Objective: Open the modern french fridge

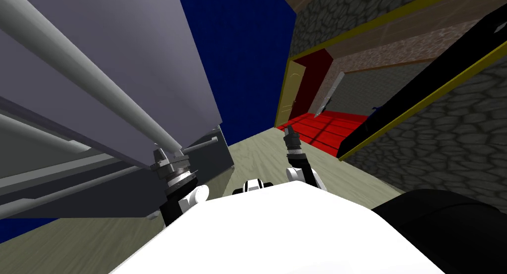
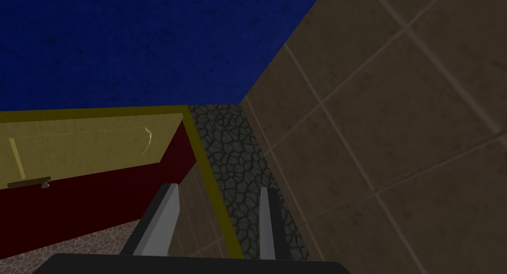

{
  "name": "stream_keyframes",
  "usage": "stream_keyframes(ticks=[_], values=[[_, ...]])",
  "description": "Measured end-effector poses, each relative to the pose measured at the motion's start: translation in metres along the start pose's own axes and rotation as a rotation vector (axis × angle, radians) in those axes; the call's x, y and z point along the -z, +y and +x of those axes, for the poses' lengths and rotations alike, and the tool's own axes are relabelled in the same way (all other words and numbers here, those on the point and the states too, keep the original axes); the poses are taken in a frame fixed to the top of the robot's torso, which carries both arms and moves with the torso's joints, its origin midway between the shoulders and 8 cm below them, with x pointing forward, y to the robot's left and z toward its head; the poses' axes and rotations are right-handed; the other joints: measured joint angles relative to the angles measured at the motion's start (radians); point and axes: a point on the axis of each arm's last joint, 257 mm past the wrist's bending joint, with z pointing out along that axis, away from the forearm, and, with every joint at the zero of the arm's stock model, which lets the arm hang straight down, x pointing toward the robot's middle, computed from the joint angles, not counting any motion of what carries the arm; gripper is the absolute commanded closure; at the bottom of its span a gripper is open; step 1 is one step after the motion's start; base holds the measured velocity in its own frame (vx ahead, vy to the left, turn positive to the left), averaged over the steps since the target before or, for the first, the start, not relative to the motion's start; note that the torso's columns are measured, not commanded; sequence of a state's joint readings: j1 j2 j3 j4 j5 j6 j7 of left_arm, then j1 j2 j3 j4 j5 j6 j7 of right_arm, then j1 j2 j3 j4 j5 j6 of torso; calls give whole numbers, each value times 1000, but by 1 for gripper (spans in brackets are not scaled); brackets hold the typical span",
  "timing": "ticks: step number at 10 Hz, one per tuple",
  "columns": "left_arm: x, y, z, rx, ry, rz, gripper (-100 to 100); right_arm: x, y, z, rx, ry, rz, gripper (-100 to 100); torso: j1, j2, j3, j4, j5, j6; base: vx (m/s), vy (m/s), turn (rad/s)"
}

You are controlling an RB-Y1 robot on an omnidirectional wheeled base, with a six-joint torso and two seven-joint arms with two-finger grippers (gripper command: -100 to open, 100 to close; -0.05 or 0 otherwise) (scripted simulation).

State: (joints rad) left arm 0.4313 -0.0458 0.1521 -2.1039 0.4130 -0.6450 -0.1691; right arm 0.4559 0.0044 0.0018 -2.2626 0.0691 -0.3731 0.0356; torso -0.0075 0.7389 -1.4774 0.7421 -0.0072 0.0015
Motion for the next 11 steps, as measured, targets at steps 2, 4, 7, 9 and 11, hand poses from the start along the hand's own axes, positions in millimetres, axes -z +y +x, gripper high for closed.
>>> stream_keyframes(ticks=[2, 4, 7, 9, 11], values=[[0, -2, -8, -20, -19, 8, 100, 0, 0, 0, 0, 0, 0, 0, 0, -4, -3, 0, -2, 3, 100, -216, 120], [-2, -7, -15, -41, -36, 19, 100, 0, 0, 0, 0, 0, 0, 0, -6, -4, -4, 1, -5, 3, 107, -228, 151], [-3, -13, -29, -67, -64, 34, 100, 0, 0, 0, 0, 0, 0, 0, -7, -5, -5, 1, -6, 4, 105, -244, 169], [-4, -16, -36, -86, -83, 47, -100, 0, 0, 0, 0, 0, 0, 0, -5, 0, -3, 3, -7, 6, 46, -152, 84], [-6, -22, -40, -80, -89, 32, -100, 0, 0, 0, 0, 0, 0, 0, 14, 0, 0, 0, 4, -1, 31, 9, 28]])
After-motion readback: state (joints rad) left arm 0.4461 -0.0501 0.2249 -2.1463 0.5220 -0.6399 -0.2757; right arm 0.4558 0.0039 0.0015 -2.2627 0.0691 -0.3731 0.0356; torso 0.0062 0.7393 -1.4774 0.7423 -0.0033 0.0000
